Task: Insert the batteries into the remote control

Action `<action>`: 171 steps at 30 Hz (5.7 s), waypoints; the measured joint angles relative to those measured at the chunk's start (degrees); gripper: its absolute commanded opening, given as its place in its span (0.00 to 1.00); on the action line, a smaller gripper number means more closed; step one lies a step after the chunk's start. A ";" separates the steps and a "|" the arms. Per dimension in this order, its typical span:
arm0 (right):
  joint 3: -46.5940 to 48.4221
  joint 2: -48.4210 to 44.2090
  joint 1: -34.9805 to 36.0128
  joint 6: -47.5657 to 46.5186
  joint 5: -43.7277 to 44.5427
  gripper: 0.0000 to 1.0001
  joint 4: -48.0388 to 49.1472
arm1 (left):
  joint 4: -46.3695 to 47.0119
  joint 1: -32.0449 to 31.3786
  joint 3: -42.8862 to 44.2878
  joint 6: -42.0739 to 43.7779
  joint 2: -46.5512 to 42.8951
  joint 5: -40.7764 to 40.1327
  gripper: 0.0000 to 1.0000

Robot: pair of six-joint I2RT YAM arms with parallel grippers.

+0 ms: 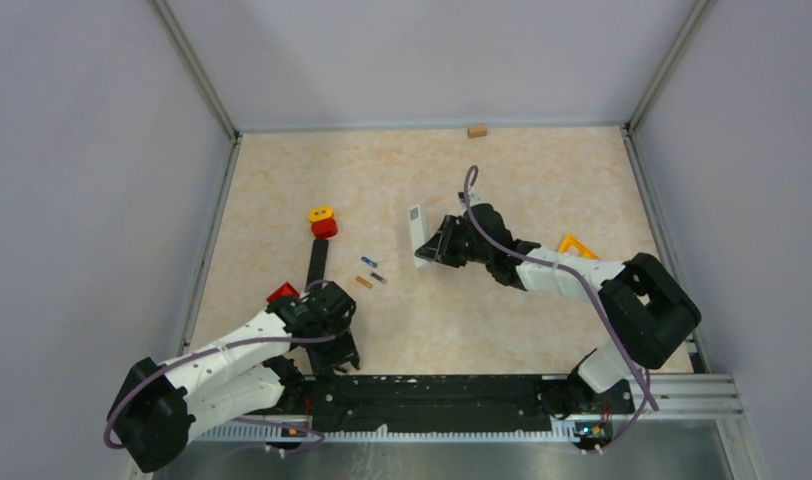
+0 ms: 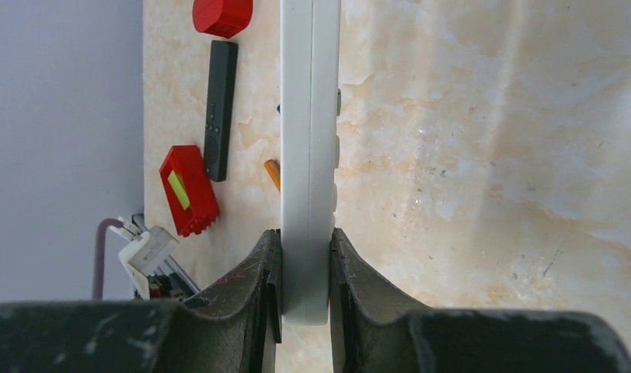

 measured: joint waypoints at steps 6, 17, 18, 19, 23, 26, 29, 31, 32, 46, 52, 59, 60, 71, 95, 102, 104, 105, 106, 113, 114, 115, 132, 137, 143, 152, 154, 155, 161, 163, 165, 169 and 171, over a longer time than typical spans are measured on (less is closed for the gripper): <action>0.00 0.00 -0.22 0.02 -0.04 0.00 -0.35 | 3.61 -0.72 -3.82 -4.13 -3.08 0.31 0.47; 0.00 0.00 -0.44 0.02 -0.04 0.00 -1.27 | 5.90 -0.72 -3.98 -5.14 -2.27 -1.97 0.36; 0.00 0.00 -0.44 0.02 -0.04 0.00 -1.27 | 5.90 -0.72 -3.96 -5.16 -2.27 -2.38 0.38; 0.00 0.00 -0.44 0.02 -0.04 0.00 -1.27 | 5.88 -0.76 -3.87 -5.27 -2.27 -2.69 0.40; 0.00 0.00 -0.44 0.04 -0.04 0.00 -1.27 | 5.95 -0.76 -3.04 -5.55 -1.92 -6.01 0.38; 0.00 0.00 -0.44 0.04 -0.04 0.00 -1.27 | 6.38 -0.76 -1.88 -5.51 0.17 -8.63 0.33; -0.02 -0.02 -0.44 0.04 -0.02 0.00 -1.38 | 6.82 -0.76 -0.90 -5.49 2.71 -9.49 0.31; -0.28 -0.17 -0.44 0.04 0.11 0.00 -1.44 | 7.08 -0.76 -0.61 -5.49 3.61 -9.44 0.26; -0.63 -0.46 -0.44 0.02 0.22 0.00 -1.55 | 7.26 -0.76 -0.55 -5.51 3.74 -9.42 0.24; -1.51 -2.08 -0.61 -0.04 1.92 0.00 -4.07 | 12.00 2.91 5.11 -0.11 9.31 -13.99 0.00; -1.51 -3.58 -1.20 -0.44 2.89 0.00 -5.01 | 19.76 12.31 13.81 7.15 19.67 -15.17 0.00; -1.51 -5.22 -1.31 -0.92 3.93 0.00 -6.32 | 21.62 17.75 21.53 13.84 30.82 -16.76 0.18; -1.51 -5.40 -1.36 -1.03 4.02 0.00 -6.34 | 21.70 17.81 22.10 14.53 31.58 -16.79 0.23; -1.51 -7.41 -1.64 -4.98 3.30 0.00 -7.67 | 20.26 18.67 26.14 18.40 32.74 -18.53 0.60; 3.89 -22.58 -2.71 -0.52 -19.74 0.00 -0.37 | 45.79 19.17 30.36 21.24 7.67 28.94 0.96; 3.91 -22.14 -2.71 4.02 -27.28 0.00 4.48 | 55.04 19.17 30.40 13.09 8.24 39.74 0.74; 3.89 -21.90 -2.71 4.72 -28.65 0.00 5.79 | 57.18 19.17 30.58 10.21 8.70 41.88 0.71; 3.89 -21.86 -2.71 5.11 -29.22 0.00 6.56 | 58.07 19.17 30.58 8.68 8.79 42.69 0.67; 3.89 -21.81 -2.71 5.33 -29.75 0.00 7.43 | 59.14 19.17 30.53 7.02 8.83 43.47 0.62; 4.07 -21.00 -2.71 7.48 -33.70 0.00 12.13 | 64.92 19.21 30.53 1.03 9.73 46.66 0.16; 4.17 -20.83 -2.71 7.65 -34.01 0.00 12.15 | 65.48 19.26 30.56 0.63 9.99 46.97 0.09; 4.22 -20.57 -2.82 7.76 -34.53 0.07 12.26 | 66.29 19.23 30.53 0.44 10.25 47.41 0.03; -2.27 -24.39 -2.64 12.39 -11.17 0.84 16.24 | 73.16 19.23 29.07 -2.43 13.38 33.94 0.00; -3.65 -21.86 -1.88 17.53 -5.20 0.82 21.46 | 75.84 19.23 28.11 -4.92 14.03 30.80 0.00; -3.23 -16.72 -0.70 20.87 -4.66 0.71 26.36 | 77.92 19.23 27.08 -7.34 14.47 29.55 0.00; -3.23 -13.79 -0.39 24.57 -4.59 0.74 32.17 | 78.25 19.32 26.03 -8.98 14.45 28.50 0.00; -3.23 -13.79 -0.39 24.68 -4.48 0.75 32.79 | 78.34 19.32 26.01 -9.40 14.47 28.48 0.00; -3.23 -13.79 -0.39 24.70 -4.39 0.72 33.03 | 78.36 19.32 26.01 -9.60 14.45 28.48 0.00; -3.23 -13.79 -0.37 25.51 -2.89 0.54 32.04 | 79.80 19.32 25.20 -10.23 14.45 28.00 0.00; -3.21 -13.79 -0.37 25.99 -2.34 0.47 30.95 | 79.82 19.32 24.87 -10.16 14.45 27.56 0.00; -3.17 -13.94 -0.35 26.23 -2.05 0.41 30.10 | 79.49 19.32 24.50 -9.94 14.45 26.99 0.00; -2.10 -14.78 -0.26 25.90 -1.75 0.35 26.86 | 79.21 19.32 24.17 -9.73 14.45 26.40 0.00; -2.14 -15.56 -0.24 25.68 -1.57 0.35 25.86 | 79.21 19.23 24.17 -9.68 14.45 26.32 0.00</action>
